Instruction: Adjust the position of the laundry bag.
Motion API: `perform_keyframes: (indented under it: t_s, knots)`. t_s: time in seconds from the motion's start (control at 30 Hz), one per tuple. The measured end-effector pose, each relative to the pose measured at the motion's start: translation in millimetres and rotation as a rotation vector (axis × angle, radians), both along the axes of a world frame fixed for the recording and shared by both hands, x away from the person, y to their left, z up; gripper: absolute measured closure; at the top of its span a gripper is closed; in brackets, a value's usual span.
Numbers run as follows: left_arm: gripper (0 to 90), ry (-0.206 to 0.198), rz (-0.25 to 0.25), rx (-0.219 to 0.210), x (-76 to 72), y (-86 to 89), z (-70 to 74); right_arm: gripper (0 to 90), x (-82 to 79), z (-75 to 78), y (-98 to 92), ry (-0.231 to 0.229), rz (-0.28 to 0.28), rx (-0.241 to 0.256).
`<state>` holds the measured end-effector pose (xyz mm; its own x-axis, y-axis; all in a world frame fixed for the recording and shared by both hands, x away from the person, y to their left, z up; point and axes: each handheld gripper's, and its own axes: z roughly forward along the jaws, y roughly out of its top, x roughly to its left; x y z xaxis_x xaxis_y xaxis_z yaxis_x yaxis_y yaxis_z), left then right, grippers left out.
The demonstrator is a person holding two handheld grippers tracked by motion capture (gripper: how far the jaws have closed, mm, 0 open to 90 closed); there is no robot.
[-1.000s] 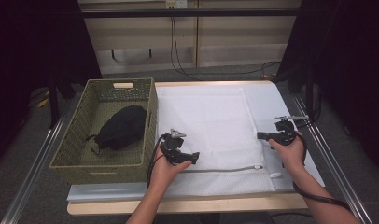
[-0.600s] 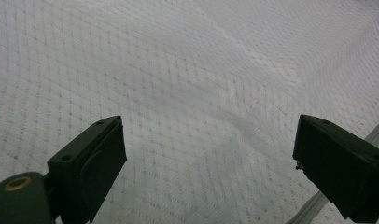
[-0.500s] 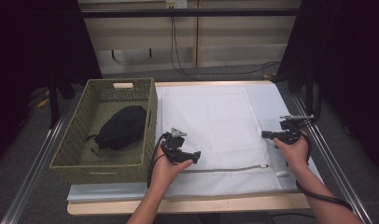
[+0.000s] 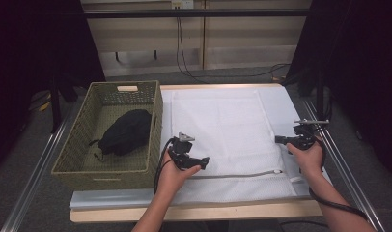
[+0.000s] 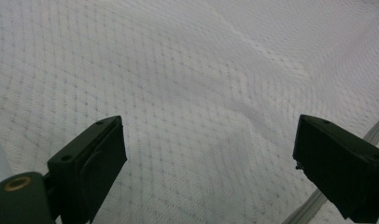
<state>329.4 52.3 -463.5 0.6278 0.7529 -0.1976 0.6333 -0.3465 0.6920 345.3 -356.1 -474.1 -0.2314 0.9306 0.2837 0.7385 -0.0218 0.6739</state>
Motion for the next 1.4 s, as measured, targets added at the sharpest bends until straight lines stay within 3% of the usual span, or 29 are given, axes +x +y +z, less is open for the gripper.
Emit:
perform_keyframes:
  t_s: [0.17, 0.2, 0.53, 0.6, 0.77, 1.03, 1.07, 1.2, 1.27, 1.3, 1.4]
  knots:
    - [9.2, 0.007, -0.020, 0.009, 0.7, -2.2, 1.2, 90.0, -2.6, -0.4, -3.0, 0.003, -0.010, -0.005]
    - [9.2, 0.009, -0.006, -0.008, 0.2, -4.0, 0.9, 90.0, -2.6, -0.4, -3.0, 0.003, -0.010, -0.005]
    - [9.2, 0.012, -0.031, -0.004, 2.3, -9.1, 2.7, 90.0, -7.2, -0.9, -9.2, 0.000, -0.024, -0.018]
    - [9.2, 0.013, -0.030, -0.020, 2.3, -11.3, 2.5, 90.0, -7.8, -1.0, -10.6, -0.002, -0.025, -0.015]
    - [9.2, 0.019, -0.045, -0.004, 2.0, -14.4, 2.8, 90.0, -9.2, -1.5, -14.3, -0.004, -0.033, -0.014]
    - [9.2, 0.027, -0.046, -0.027, 0.2, -19.1, 3.3, 90.0, -9.1, -2.2, -15.4, -0.019, -0.016, -0.030]
    - [9.2, 0.029, -0.056, -0.010, 0.3, -18.6, 3.9, 90.0, -9.0, -2.0, -15.4, -0.021, -0.015, -0.031]
    - [9.2, 0.039, -0.061, -0.018, 0.0, -20.3, 3.5, 90.0, -8.7, -1.7, -16.5, -0.027, -0.011, -0.035]
    - [9.2, 0.050, -0.055, -0.027, -0.4, -21.3, 3.5, 85.3, -9.1, -1.9, -17.2, -0.046, -0.018, -0.053]
    - [9.2, 0.054, -0.059, -0.033, -0.4, -22.5, 4.0, 76.4, -9.4, -1.7, -18.0, -0.052, -0.020, -0.036]
    - [9.2, 0.060, -0.073, -0.039, 0.1, -24.0, 4.4, 70.8, -10.2, -1.4, -17.5, -0.057, -0.019, -0.044]
